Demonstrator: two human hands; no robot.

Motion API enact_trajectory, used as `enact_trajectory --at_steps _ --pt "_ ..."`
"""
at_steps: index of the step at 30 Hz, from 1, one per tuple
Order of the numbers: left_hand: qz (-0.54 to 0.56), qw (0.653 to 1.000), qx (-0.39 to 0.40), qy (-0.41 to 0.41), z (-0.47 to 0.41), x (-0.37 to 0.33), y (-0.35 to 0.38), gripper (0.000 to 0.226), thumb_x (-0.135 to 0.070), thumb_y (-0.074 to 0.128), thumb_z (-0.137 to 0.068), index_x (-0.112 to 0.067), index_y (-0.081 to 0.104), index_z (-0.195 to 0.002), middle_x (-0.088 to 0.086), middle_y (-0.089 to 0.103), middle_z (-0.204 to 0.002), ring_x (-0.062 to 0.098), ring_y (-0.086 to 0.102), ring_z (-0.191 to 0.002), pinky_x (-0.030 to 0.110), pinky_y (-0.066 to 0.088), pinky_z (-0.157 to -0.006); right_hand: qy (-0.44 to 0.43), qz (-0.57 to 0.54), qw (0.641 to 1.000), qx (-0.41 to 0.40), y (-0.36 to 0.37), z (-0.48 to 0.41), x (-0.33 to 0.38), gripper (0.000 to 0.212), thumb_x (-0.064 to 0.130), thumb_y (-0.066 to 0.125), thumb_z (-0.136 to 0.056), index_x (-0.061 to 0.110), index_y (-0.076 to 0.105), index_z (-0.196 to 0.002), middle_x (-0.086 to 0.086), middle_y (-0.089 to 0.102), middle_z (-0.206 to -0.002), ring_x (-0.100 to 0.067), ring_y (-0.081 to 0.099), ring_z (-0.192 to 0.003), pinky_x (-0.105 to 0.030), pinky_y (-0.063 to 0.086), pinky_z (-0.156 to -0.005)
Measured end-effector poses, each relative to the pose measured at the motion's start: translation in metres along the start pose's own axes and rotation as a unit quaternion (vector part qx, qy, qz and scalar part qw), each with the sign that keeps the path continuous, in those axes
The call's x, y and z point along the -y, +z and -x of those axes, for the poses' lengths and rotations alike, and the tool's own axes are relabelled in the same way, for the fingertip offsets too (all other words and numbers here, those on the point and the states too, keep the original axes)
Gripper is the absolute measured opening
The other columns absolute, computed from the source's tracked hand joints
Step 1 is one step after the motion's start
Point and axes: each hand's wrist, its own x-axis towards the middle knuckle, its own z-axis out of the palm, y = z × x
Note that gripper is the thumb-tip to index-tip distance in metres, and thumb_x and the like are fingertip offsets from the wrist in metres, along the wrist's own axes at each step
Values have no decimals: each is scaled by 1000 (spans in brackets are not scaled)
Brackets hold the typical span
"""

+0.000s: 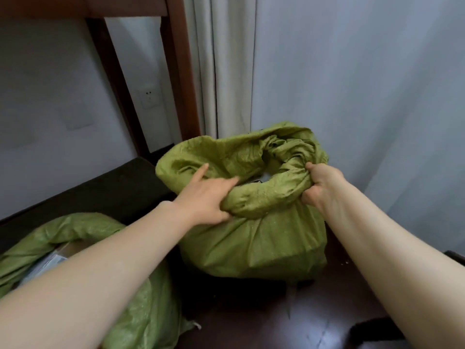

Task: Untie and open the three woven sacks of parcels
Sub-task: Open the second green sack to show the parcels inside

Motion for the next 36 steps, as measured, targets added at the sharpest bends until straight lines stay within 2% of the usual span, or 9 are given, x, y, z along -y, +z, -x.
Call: enact_trajectory --at_steps 7,10,12,15,19,22,25,30,36 --pt "101 991 82 -4 -2 -35 -68 21 -37 69 -76 -17 64 -80 -7 59 -74 16 60 -77 26 47 -59 -18 8 1000 7 16 -6 48 33 14 41 -98 2 55 -125 -15 66 -115 -29 67 -101 -45 57 -70" --pt "246 945 212 -22 -1 -61 -92 37 -62 65 -71 -25 69 -68 -15 68 -68 5 66 -69 19 49 -62 -43 69 993 84 26 16 60 35 23 36 -101 1 62 -111 -15 71 -93 -28 67 -96 -42 51 -89" --pt "349 930 113 -37 -12 -63 -94 53 -69 56 -73 -22 74 -88 -5 74 -87 14 70 -86 28 53 -81 -47 123 980 147 29 26 65 39 25 33 -101 1 62 -91 -15 71 -66 -27 71 -65 -37 58 -62" --pt "175 975 -129 -54 -38 -47 -80 101 -62 68 -69 -16 24 -147 8 27 -154 23 27 -141 39 26 -113 -42 194 960 197 28 33 70 38 26 37 -100 3 63 -84 -12 71 -62 -23 69 -52 -34 56 -43" --pt "101 985 -118 -76 -56 -34 -49 134 -51 79 -62 -28 -22 -145 -2 -24 -155 23 -20 -144 57 6 -113 -24 263 928 262 24 36 74 31 29 44 -96 7 65 -93 -12 71 -82 -26 68 -77 -42 54 -85" --pt "159 969 -153 -110 -62 -24 -46 78 -38 69 -79 -32 26 -145 3 28 -153 27 19 -143 53 20 -112 -8 300 904 305 18 34 78 34 37 48 -92 9 66 -87 -10 66 -80 -25 62 -76 -39 52 -83" --pt "238 961 -71 -121 -60 -3 -54 11 -35 70 -81 -25 67 -82 3 68 -89 18 64 -87 23 48 -73 17 357 889 287 8 39 87 44 48 50 -88 7 66 -82 -9 68 -72 -21 66 -61 -29 57 -58" --pt "412 896 59 -156 -58 23 -73 61 -58 74 -62 -7 71 -94 5 74 -88 19 71 -81 31 58 -75 -270 630 728 7 4 21 88 46 38 64 -86 1 61 -113 -15 66 -107 -26 62 -86 -31 52 -73" --pt "479 847 19 -232 -68 28 -64 62 -63 56 -80 -3 65 -98 10 71 -82 24 69 -73 29 54 -60 -373 698 544 280 57 67 35 98 54 73 -68 22 26 -147 2 38 -148 -15 37 -135 -28 30 -110"
